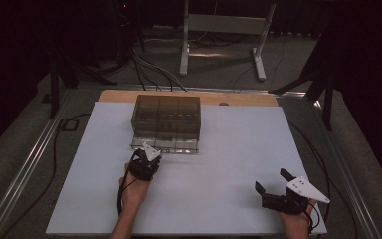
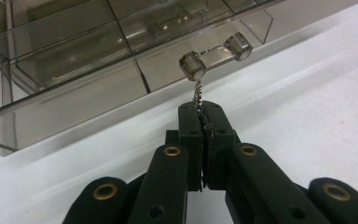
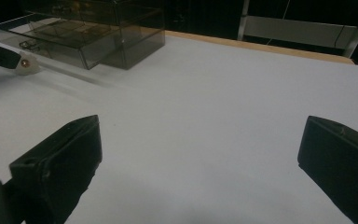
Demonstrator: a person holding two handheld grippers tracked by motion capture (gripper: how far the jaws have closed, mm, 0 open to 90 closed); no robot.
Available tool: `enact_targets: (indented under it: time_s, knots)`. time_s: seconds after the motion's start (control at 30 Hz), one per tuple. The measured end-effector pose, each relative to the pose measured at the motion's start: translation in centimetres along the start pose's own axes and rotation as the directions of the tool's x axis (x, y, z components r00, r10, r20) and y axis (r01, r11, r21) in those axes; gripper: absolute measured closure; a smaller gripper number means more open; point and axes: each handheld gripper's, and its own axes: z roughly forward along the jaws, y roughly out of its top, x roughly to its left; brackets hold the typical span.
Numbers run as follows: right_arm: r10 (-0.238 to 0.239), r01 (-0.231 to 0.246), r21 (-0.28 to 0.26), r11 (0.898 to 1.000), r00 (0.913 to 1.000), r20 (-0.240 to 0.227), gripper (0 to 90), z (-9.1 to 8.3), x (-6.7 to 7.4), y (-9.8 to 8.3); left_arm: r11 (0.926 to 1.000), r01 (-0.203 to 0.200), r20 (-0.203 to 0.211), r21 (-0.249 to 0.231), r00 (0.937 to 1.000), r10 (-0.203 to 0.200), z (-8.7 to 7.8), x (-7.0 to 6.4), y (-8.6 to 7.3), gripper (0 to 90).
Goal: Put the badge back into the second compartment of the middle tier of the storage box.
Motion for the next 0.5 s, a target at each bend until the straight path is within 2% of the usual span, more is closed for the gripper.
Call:
enact_targets:
  time_s: [0.27, 0.5]
  knots:
    - [0.0, 0.0, 0.002, 1.0, 1.0, 0.003, 0.0, -0.01, 0.0, 0.0, 0.9999, 0.011, 0.0, 0.001, 0.9999, -0.011, 0.57, 0.12, 0.04, 88.2]
    - [0.002, -0.002, 0.002, 1.0, 1.0, 0.005, 0.0, -0.06, -0.12, -0.02, 1.0, -0.001, 0.003, 0.005, 1.0, 0.001, 0.24, 0.06, -0.04, 89.3]
